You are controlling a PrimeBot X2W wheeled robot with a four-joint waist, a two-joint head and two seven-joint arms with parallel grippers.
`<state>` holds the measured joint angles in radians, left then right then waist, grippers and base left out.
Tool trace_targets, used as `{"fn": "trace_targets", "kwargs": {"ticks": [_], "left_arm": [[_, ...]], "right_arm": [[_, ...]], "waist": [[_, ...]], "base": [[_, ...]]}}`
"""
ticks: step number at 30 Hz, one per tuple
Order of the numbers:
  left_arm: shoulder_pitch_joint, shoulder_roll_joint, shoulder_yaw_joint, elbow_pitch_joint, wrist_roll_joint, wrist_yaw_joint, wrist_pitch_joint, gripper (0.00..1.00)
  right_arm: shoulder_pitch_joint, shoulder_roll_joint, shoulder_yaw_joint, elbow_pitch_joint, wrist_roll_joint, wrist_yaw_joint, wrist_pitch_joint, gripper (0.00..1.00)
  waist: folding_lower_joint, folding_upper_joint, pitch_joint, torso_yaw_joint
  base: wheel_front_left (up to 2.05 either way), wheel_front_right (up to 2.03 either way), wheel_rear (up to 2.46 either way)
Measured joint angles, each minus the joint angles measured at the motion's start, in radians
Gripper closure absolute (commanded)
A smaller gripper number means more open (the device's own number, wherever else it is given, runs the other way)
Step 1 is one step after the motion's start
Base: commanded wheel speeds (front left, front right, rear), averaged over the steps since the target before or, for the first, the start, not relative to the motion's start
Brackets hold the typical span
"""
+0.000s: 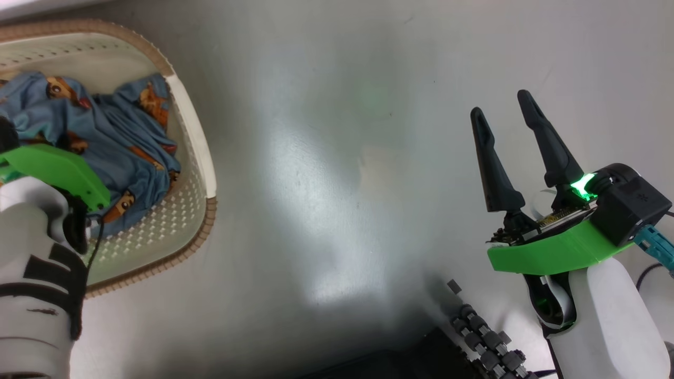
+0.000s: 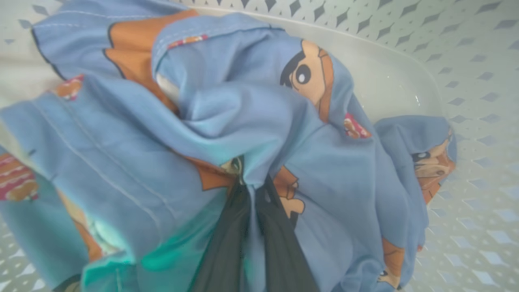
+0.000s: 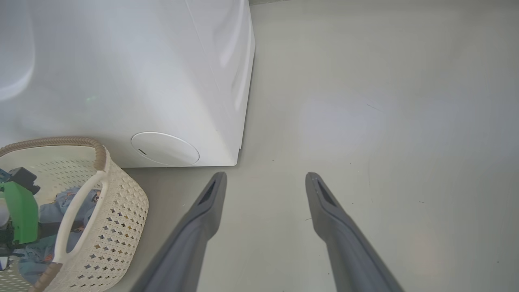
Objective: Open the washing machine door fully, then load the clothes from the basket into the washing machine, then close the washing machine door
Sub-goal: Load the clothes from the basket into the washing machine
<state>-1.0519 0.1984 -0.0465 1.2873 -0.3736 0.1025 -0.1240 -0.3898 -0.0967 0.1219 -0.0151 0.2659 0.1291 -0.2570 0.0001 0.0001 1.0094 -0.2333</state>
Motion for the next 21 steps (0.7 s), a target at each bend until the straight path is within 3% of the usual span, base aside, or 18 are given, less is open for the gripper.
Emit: {"fn": "trace_targets", "kwargs": {"ticks": [13,21], "left_arm": [[0.134,-0.061,0.015,-0.010,-0.036,-0.056,-0.121,1.00],[0.319,-0.091,0.046,-0.208,-0.036,-0.063,-0.124,1.00]], "right_arm": [[0.000,-0.002,-0.002,0.055,0.004,0.000,0.000,0.00],[0.050,-0.002,-0.012,0.090,0.018,0.000,0.000,0.00]], "waist": [[-0.0001,0.0000,-0.116,0.040],[-0.0002,0.0000,-0.248,0.067]], "base": [[0.00,0.00,0.00],[0.00,0.00,0.00]]}}
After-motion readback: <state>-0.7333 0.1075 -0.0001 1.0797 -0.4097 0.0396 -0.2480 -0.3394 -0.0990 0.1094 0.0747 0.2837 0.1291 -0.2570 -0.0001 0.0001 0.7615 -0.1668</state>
